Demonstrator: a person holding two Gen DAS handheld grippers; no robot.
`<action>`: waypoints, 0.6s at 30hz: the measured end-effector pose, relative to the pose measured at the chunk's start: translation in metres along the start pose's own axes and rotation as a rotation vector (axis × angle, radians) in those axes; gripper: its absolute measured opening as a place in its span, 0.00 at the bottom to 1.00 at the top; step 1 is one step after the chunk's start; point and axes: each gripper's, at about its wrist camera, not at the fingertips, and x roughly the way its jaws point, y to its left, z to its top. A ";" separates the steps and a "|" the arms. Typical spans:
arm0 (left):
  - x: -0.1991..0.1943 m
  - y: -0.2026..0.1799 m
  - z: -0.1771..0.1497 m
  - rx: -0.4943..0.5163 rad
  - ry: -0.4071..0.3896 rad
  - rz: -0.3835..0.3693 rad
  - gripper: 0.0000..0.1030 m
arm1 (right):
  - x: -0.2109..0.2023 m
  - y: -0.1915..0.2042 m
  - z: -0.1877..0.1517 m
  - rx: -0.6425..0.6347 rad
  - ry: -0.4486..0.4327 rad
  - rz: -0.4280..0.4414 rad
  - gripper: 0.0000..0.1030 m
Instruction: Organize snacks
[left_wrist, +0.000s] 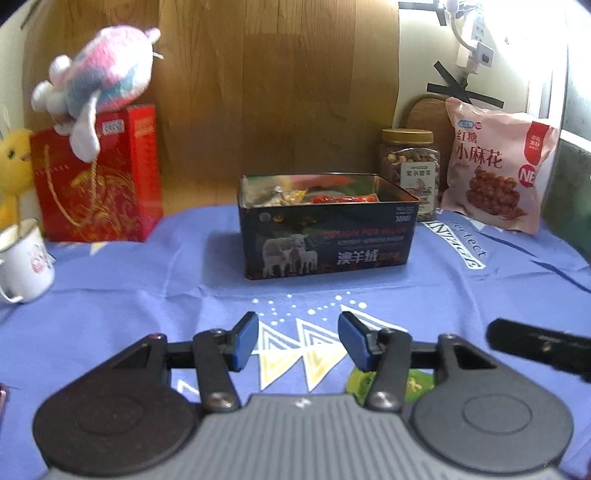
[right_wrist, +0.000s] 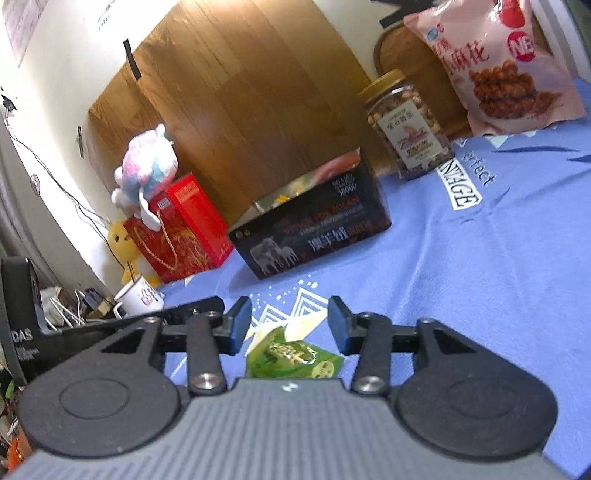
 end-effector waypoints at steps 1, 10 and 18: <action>-0.002 -0.001 -0.001 0.004 -0.005 0.012 0.47 | -0.003 0.001 0.000 -0.002 -0.007 0.003 0.49; -0.009 0.000 -0.004 0.029 -0.021 0.061 0.52 | -0.012 0.009 -0.004 -0.002 -0.019 0.021 0.51; -0.005 0.004 -0.006 0.031 -0.017 0.088 0.52 | -0.009 0.008 -0.006 0.008 -0.002 0.031 0.51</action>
